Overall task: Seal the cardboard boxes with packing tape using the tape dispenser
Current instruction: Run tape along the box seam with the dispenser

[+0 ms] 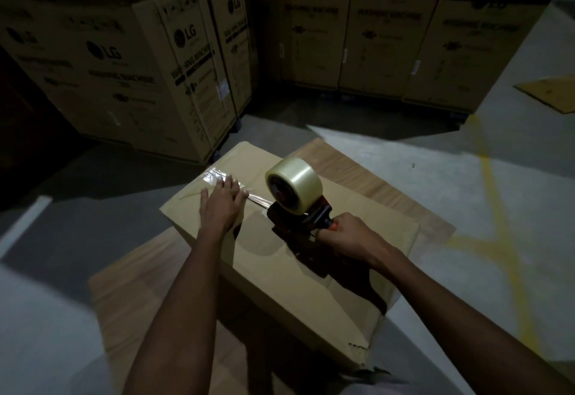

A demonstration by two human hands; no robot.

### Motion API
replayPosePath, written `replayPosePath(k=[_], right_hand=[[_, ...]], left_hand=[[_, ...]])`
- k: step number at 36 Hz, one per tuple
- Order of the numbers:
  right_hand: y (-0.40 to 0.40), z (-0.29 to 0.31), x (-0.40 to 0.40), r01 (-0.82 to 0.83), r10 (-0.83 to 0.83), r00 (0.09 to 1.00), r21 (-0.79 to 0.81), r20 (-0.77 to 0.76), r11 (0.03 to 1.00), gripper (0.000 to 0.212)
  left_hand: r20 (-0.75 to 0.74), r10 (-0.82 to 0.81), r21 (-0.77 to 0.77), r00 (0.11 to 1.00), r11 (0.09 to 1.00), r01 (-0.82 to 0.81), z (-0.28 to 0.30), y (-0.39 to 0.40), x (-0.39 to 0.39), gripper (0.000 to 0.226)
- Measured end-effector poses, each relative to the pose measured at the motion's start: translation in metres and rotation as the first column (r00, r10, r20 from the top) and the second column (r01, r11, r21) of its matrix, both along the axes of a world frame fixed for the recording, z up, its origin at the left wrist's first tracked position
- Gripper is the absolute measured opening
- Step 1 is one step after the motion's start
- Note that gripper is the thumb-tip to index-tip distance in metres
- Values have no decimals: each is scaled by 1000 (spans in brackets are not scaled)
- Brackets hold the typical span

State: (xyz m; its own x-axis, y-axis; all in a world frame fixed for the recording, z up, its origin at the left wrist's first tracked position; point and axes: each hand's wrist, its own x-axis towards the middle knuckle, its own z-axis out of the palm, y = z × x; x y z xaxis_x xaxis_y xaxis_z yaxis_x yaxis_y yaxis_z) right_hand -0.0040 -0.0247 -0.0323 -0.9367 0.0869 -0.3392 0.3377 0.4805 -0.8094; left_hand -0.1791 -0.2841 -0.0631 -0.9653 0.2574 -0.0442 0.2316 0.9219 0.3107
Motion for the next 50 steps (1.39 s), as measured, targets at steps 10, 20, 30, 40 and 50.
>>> replayPosePath(k=[10,20,30,40,50], right_hand=[[-4,6,3,25,-25,1000,-24,16,999,27],[-7,4,3,29,-27,999,-47,25,998,37],[-7,7,3,32,-33,999,37,31,999,31],[-5,12,8,22,-22,1000,18,19,1000,38],[13,14,31,44,-46,998,56,39,997,30]], left_hand=[[-4,-18,-91,1000,996,17,5,18,19,50],[-13,-27,-112,1000,993,25,-1,32,40,53],[-46,-59,-99,997,994,54,-3,28,39,48],[-14,-44,-40,999,998,44,4,28,43,50],[-21,-16,9,1000,1000,16,8,31,49,50]])
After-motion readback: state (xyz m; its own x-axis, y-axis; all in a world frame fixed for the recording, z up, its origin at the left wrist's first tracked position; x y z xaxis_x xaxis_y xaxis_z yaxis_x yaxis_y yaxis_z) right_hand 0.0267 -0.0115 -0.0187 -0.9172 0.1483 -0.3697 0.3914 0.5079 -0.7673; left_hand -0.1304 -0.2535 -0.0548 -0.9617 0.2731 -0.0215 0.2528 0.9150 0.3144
